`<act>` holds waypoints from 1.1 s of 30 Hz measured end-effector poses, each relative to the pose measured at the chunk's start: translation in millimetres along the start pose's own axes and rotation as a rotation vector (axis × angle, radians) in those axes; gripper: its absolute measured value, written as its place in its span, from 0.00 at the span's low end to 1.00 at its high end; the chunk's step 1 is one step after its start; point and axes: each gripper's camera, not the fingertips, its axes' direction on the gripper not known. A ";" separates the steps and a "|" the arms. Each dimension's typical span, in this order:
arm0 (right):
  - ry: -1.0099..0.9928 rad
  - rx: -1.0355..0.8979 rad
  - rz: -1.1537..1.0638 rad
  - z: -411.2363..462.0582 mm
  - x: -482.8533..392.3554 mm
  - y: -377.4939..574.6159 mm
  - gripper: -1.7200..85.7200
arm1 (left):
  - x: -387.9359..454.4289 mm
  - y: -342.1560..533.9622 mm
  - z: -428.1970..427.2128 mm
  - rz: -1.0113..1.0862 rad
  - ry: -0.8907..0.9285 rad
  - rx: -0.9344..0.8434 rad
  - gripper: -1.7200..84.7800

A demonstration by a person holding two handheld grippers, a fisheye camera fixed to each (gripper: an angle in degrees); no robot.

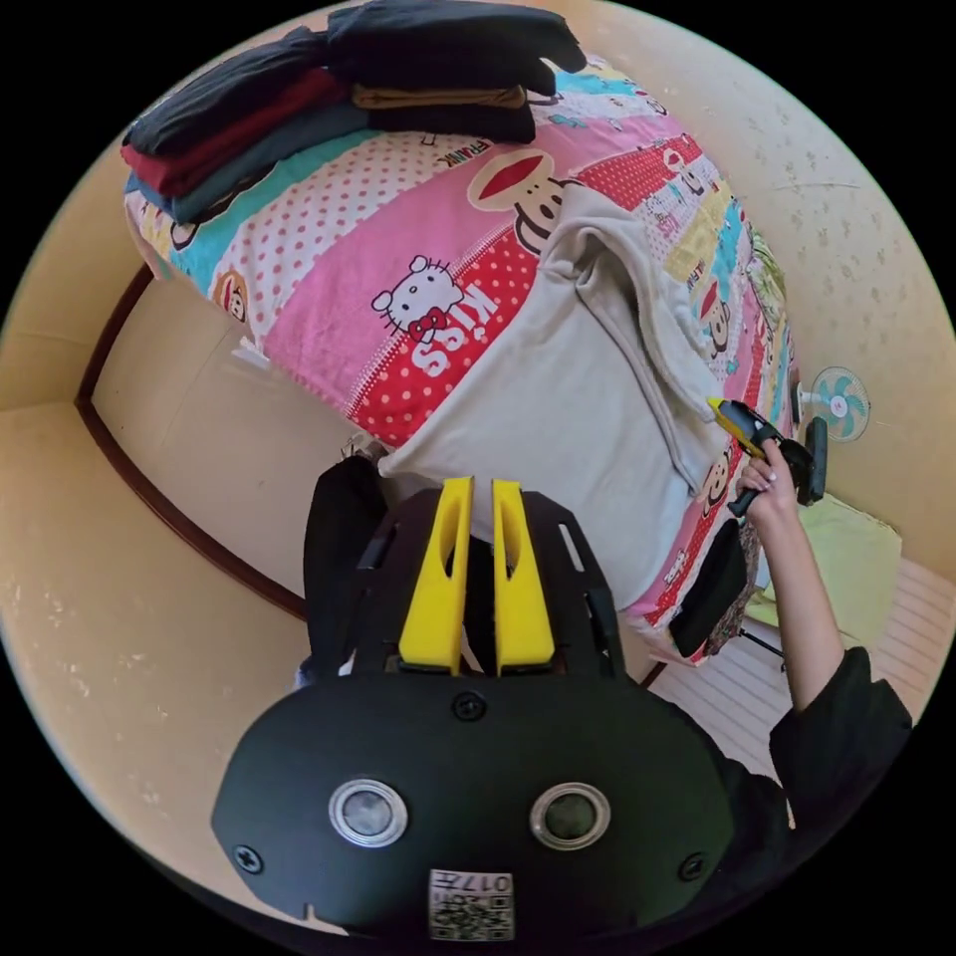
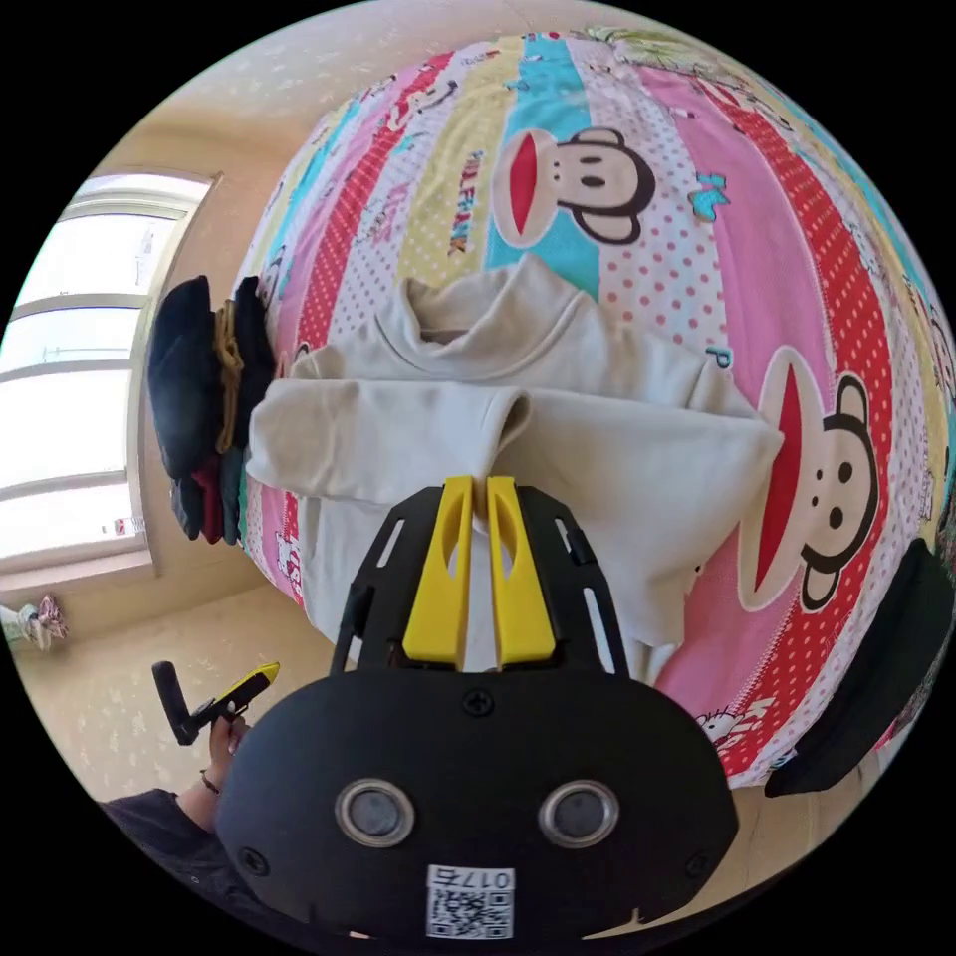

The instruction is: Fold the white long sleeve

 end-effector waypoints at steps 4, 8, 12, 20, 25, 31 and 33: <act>0.136 0.159 -0.033 -70.4 -8.4 24.0 0.07 | 3.0 -29.2 -5.7 0.083 -0.047 -0.009 0.08; 0.234 0.086 0.014 -62.6 15.5 26.9 0.09 | 5.3 -64.9 4.5 0.178 -0.111 -0.066 0.11; 0.285 0.002 0.189 -45.7 49.2 66.2 0.11 | -0.9 -91.5 25.1 0.216 -0.158 -0.155 0.13; 0.203 -0.253 0.289 20.7 61.3 232.5 0.12 | -3.4 -113.3 40.8 0.230 -0.139 -0.346 0.10; 0.156 -0.248 0.280 -14.4 37.4 252.2 0.06 | 11.9 -129.6 16.2 0.325 -0.127 -0.516 0.06; -0.123 0.009 0.288 -101.4 40.0 228.2 0.06 | 31.1 -172.3 -69.0 0.433 0.144 -0.486 0.05; -0.112 0.052 0.283 -113.4 46.7 209.2 0.07 | 27.8 -205.2 -90.0 0.340 0.175 -0.385 0.05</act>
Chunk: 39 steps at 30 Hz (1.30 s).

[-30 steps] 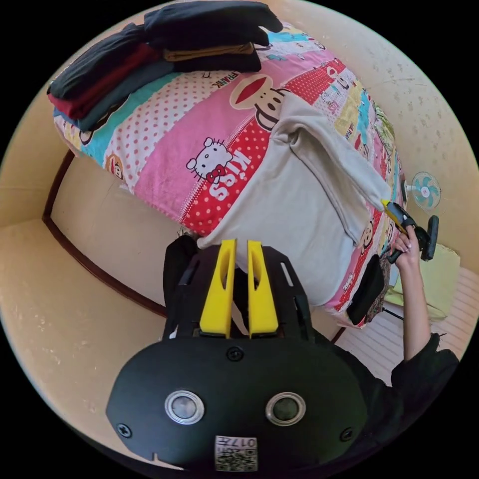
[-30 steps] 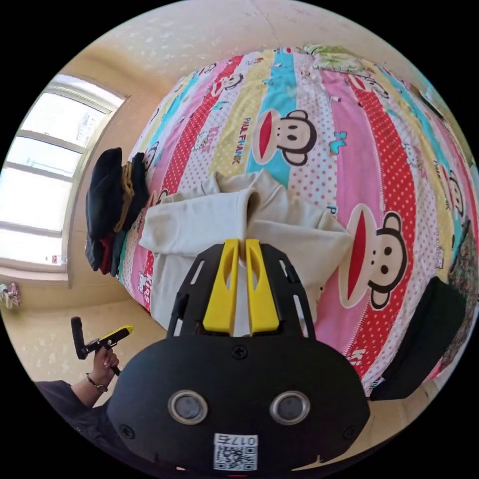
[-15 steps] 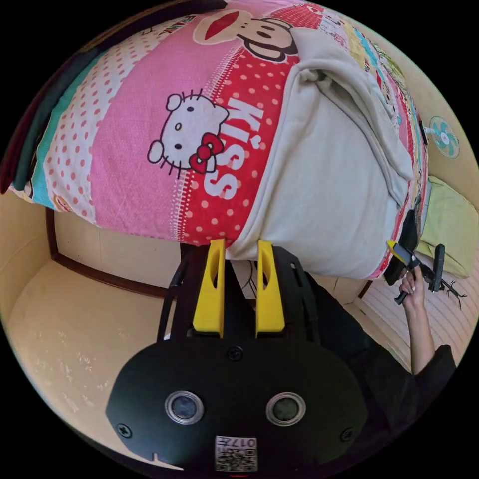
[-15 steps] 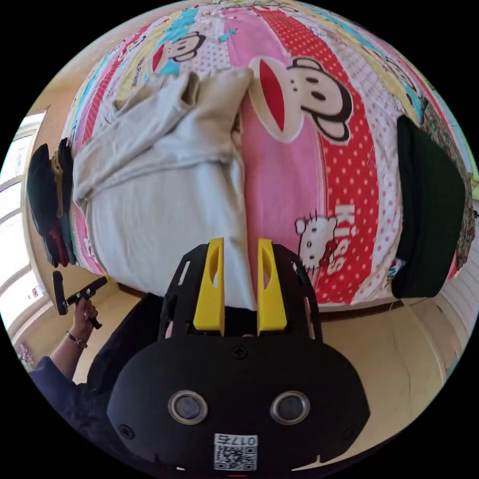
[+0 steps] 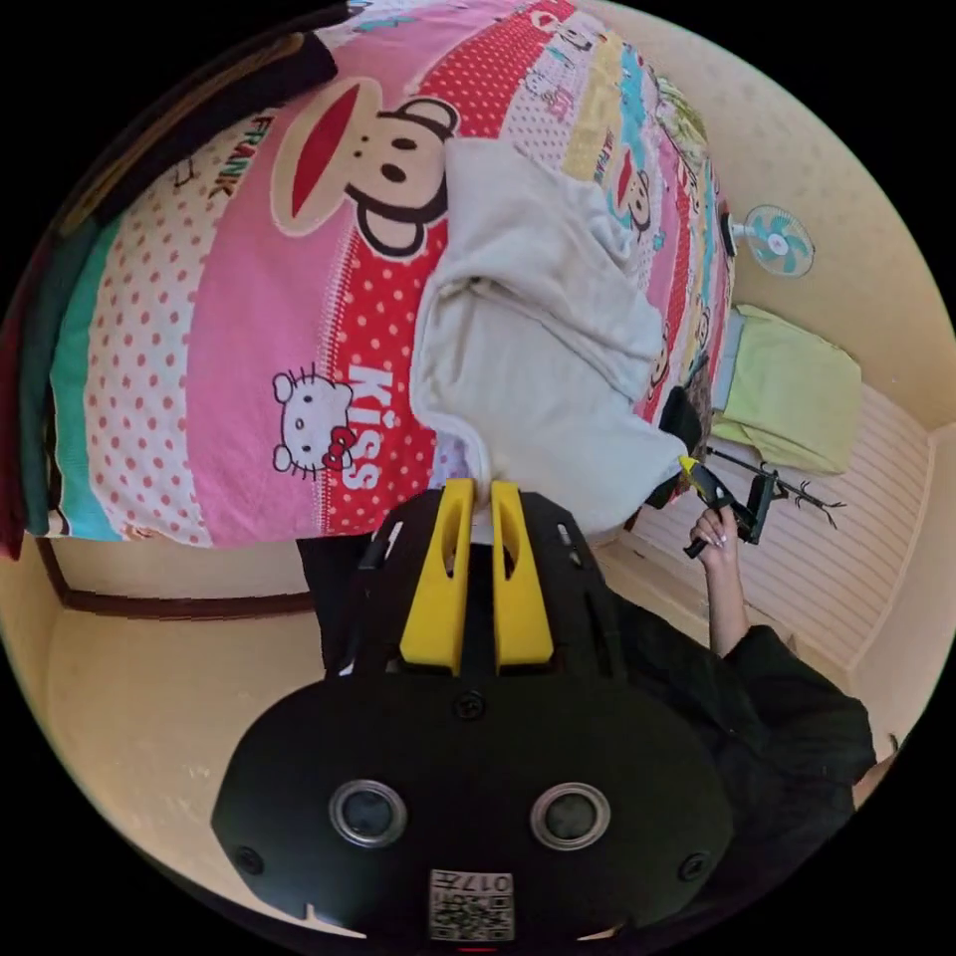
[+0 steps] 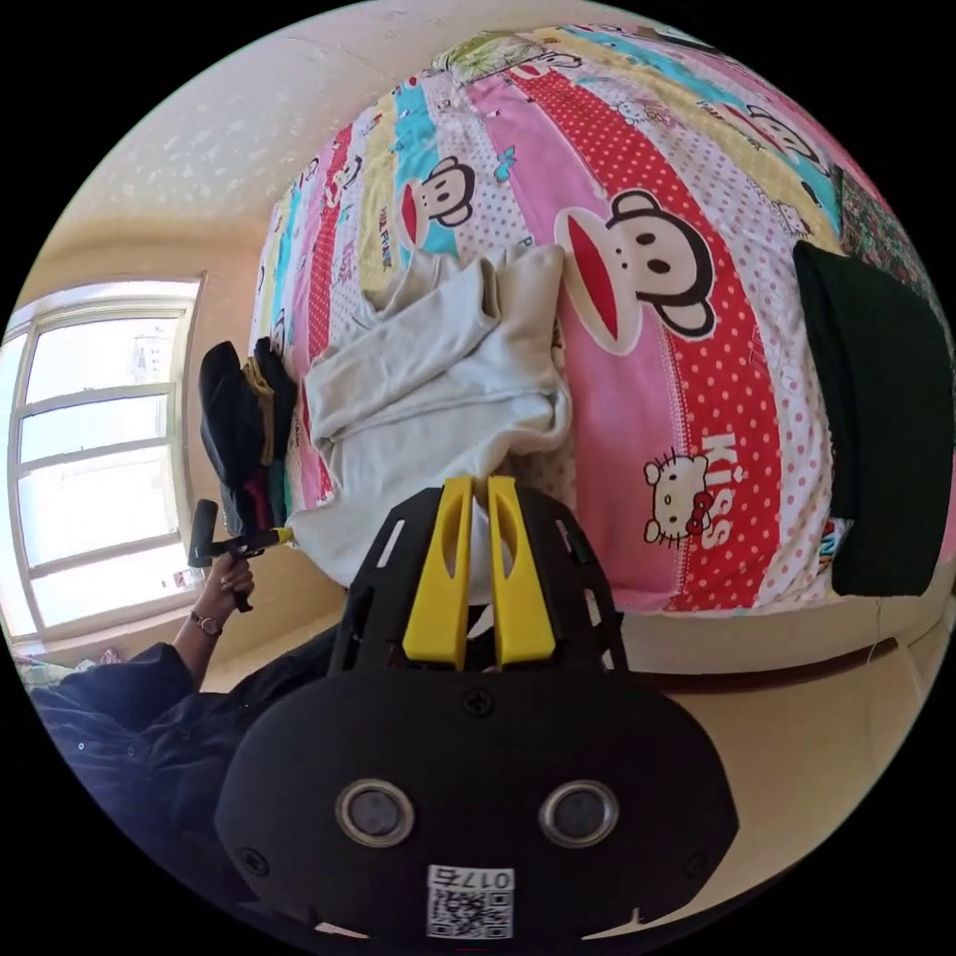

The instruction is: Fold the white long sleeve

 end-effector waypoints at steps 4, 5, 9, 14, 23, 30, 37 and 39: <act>0.055 0.033 0.034 -14.2 3.0 -44.3 0.09 | -10.9 -24.4 -32.5 -0.103 0.068 0.179 0.04; 0.075 0.038 0.034 -16.9 2.7 -45.9 0.09 | -14.3 -25.9 -40.3 -0.141 0.029 0.216 0.04; 0.122 0.037 -0.005 -20.0 7.6 -25.6 0.12 | -24.5 -6.9 -43.5 -0.134 -0.063 0.247 0.07; 0.142 -0.088 0.015 15.6 32.5 12.5 0.14 | -37.2 32.2 -13.0 -0.080 -0.156 0.183 0.10; 0.134 -0.218 0.058 58.8 52.6 35.4 0.06 | -49.9 37.0 42.0 -0.092 -0.078 -0.005 0.08; -0.364 -0.170 -0.075 -42.7 51.6 66.1 0.04 | -41.6 75.4 -15.3 0.129 0.426 -0.126 0.06; -0.727 0.192 0.138 -122.7 113.0 148.9 0.04 | -45.3 154.4 -59.8 0.179 0.619 -0.083 0.06; -0.772 0.240 0.176 -118.2 119.2 139.3 0.04 | -49.0 148.1 -67.2 0.133 0.724 0.038 0.06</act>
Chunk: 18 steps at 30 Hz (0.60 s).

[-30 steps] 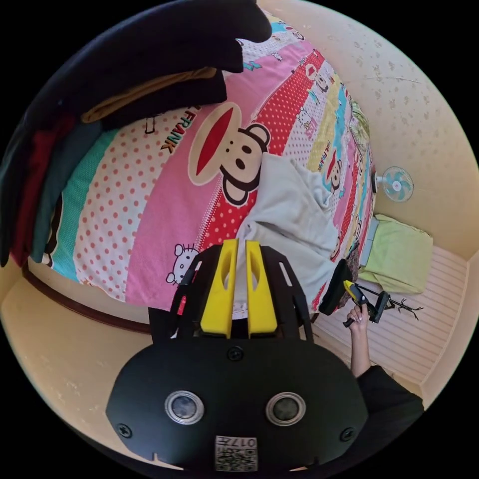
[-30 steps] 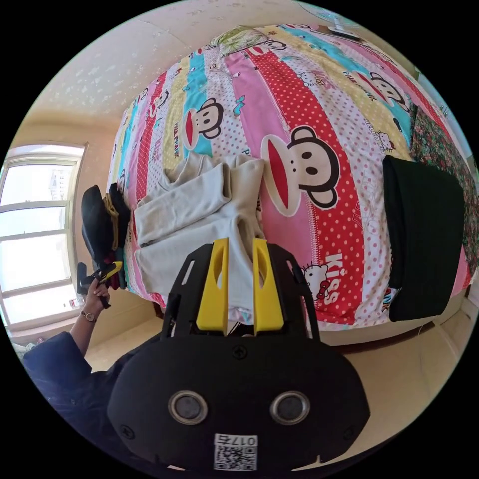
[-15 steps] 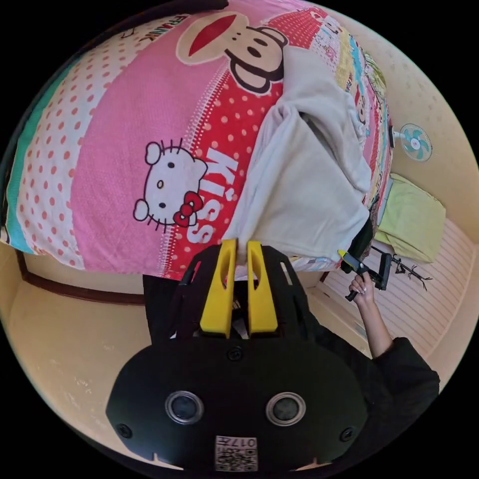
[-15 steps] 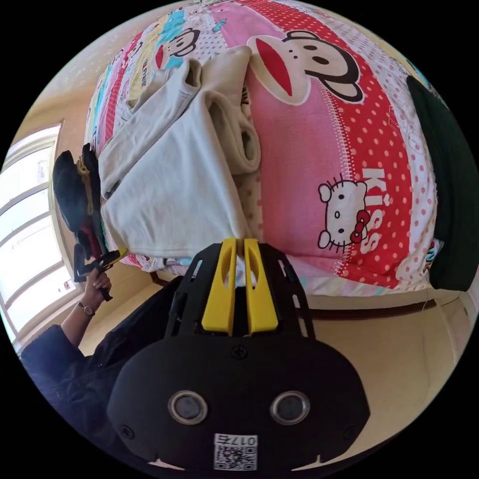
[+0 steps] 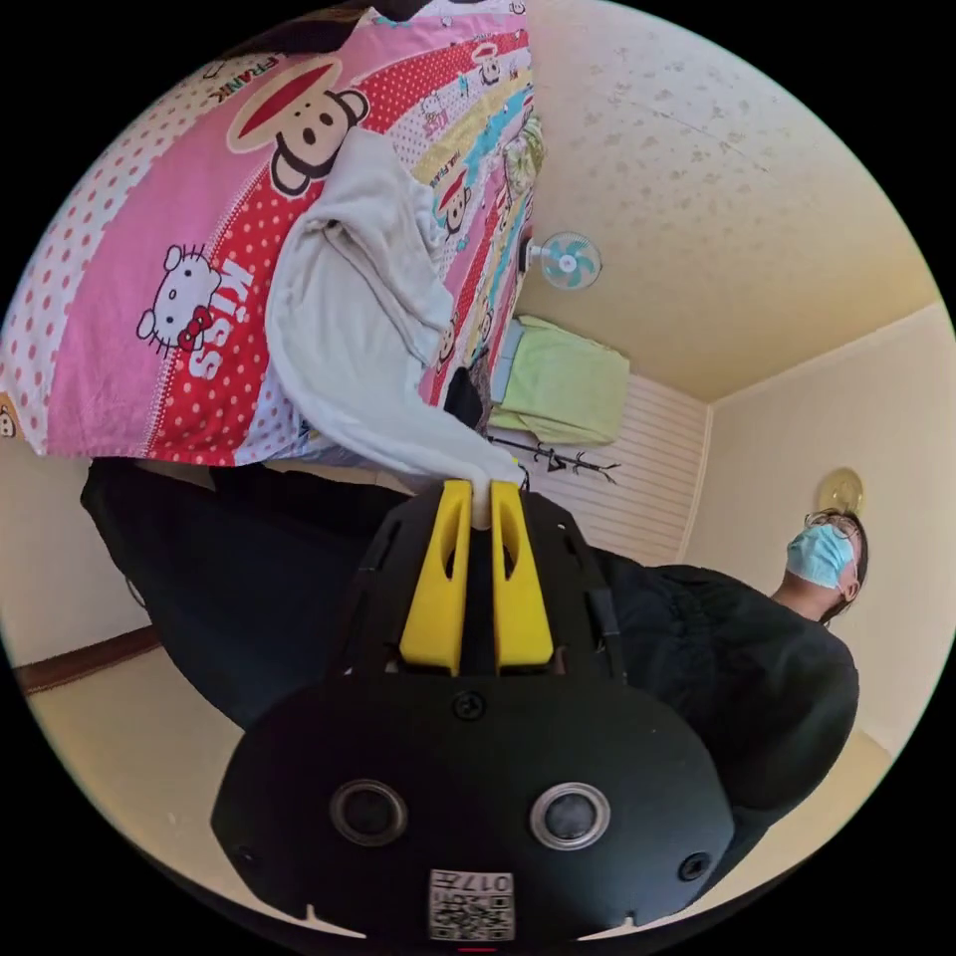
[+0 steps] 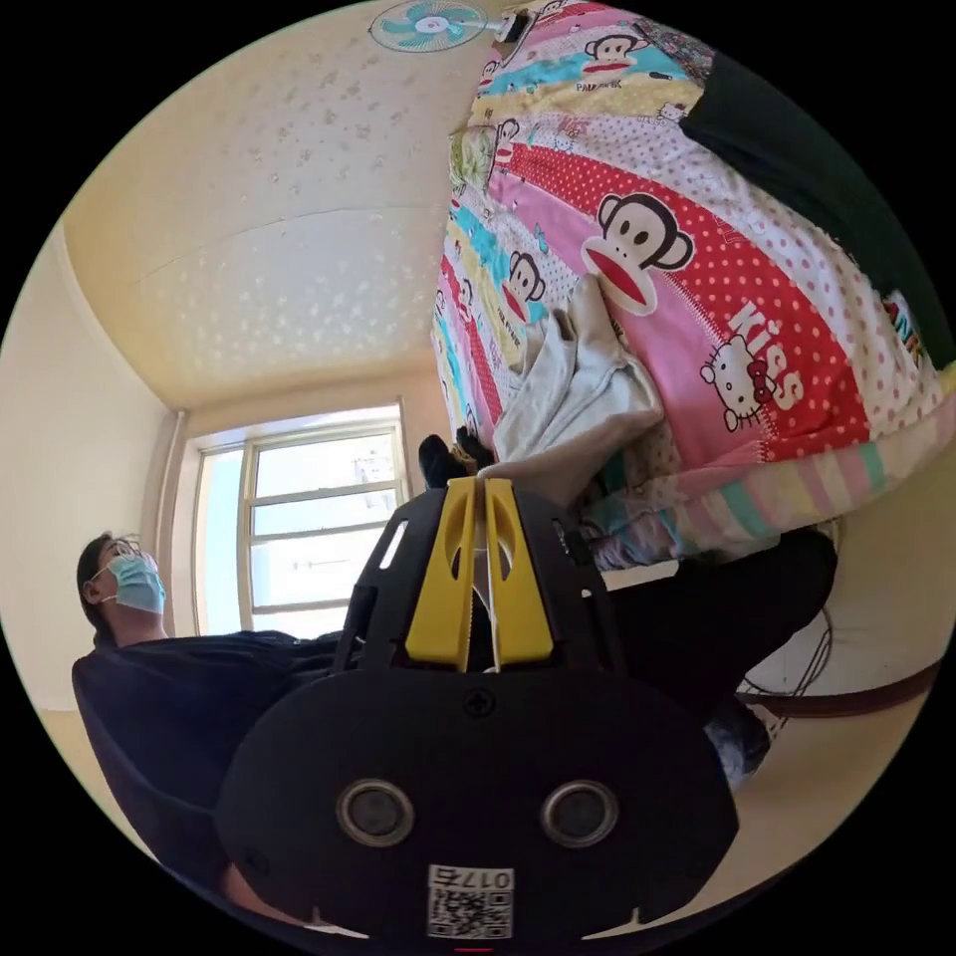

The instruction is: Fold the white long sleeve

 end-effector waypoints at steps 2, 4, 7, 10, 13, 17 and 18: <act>-0.026 0.011 -0.029 20.0 -5.9 -26.8 0.04 | 9.9 -24.5 3.3 0.040 0.013 0.055 0.06; -0.047 0.029 -0.066 56.1 -22.7 -81.5 0.04 | 25.8 -62.5 9.9 0.106 0.017 0.091 0.06; -0.055 0.106 -0.048 101.0 -37.3 -161.4 0.05 | 49.8 -139.3 17.8 0.169 0.014 0.161 0.07; 0.045 0.158 0.102 138.8 -43.6 -223.3 0.05 | 69.5 -196.2 13.8 0.168 -0.104 0.331 0.12; 0.146 0.214 0.096 162.4 -50.1 -246.5 0.06 | 79.9 -220.3 24.1 0.160 -0.249 0.369 0.13; 0.553 0.032 -0.028 204.9 -34.3 -249.7 0.10 | 57.5 -214.4 72.0 0.119 -0.629 0.281 0.14; 0.708 -0.016 -0.053 217.9 -21.4 -240.8 0.10 | 43.3 -208.5 89.0 0.086 -0.747 0.242 0.15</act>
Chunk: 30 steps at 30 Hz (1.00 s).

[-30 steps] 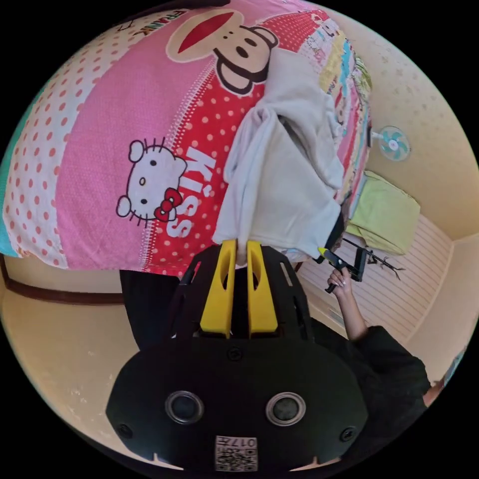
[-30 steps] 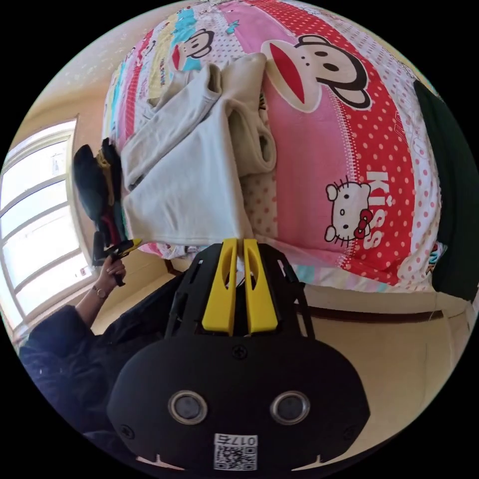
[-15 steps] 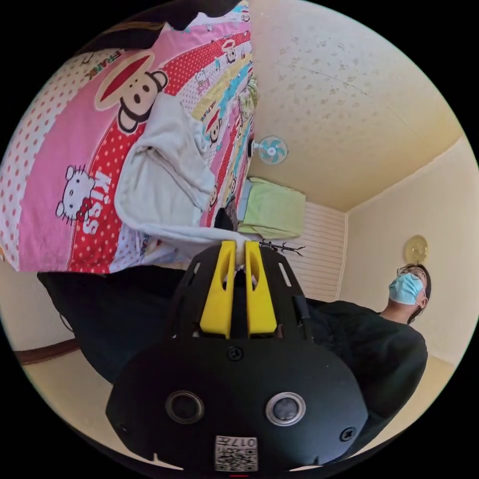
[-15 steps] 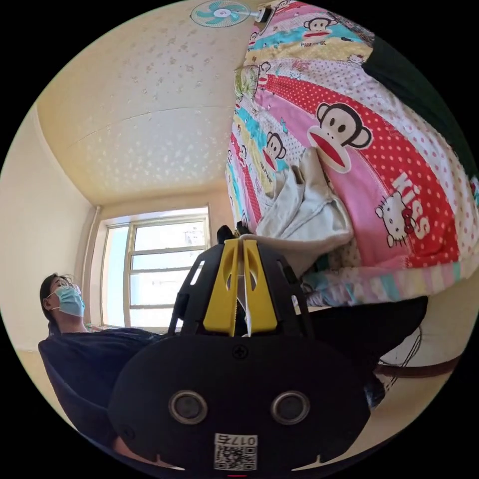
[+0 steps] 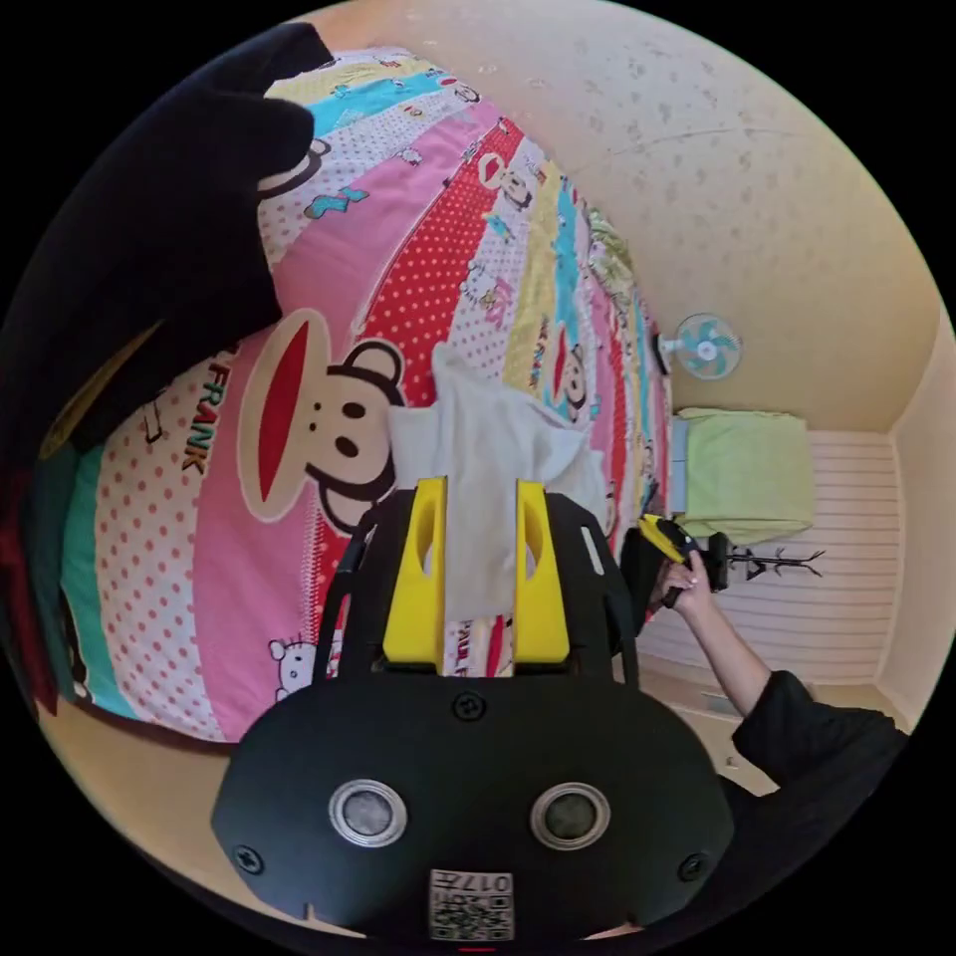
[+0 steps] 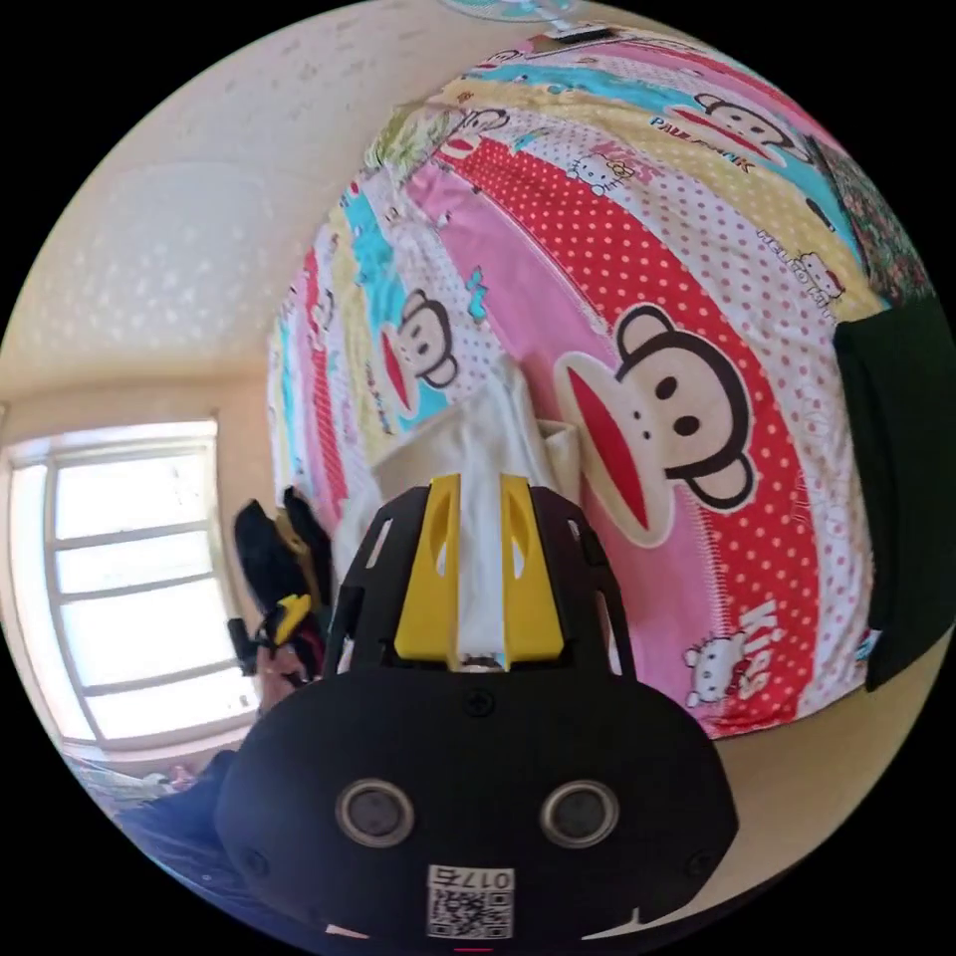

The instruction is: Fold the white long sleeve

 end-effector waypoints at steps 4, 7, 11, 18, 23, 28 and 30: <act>0.252 -0.160 -0.085 60.3 19.2 39.2 0.10 | -3.7 29.9 66.0 -0.015 -0.166 -0.191 0.15; 0.175 -0.325 -0.145 87.1 24.6 60.8 0.06 | -9.3 49.4 83.1 -0.071 -0.052 -0.194 0.06; 0.337 -0.302 -0.302 59.3 5.3 74.8 0.04 | -23.3 75.1 51.6 -0.120 0.102 -0.098 0.05; 0.557 -0.315 -0.235 51.1 12.5 72.7 0.04 | -44.3 106.1 54.2 -0.297 0.135 -0.046 0.19; 0.381 -0.209 -0.393 58.7 -64.7 83.2 0.04 | -54.5 109.2 84.5 -0.404 0.291 -0.058 0.22; 0.365 -0.136 -0.676 132.0 -199.3 98.2 0.04 | -46.3 94.0 100.1 -0.507 0.254 -0.125 0.17; 0.400 -0.170 -0.706 178.9 -222.2 97.7 0.03 | -51.1 89.6 102.2 -0.568 0.206 -0.172 0.12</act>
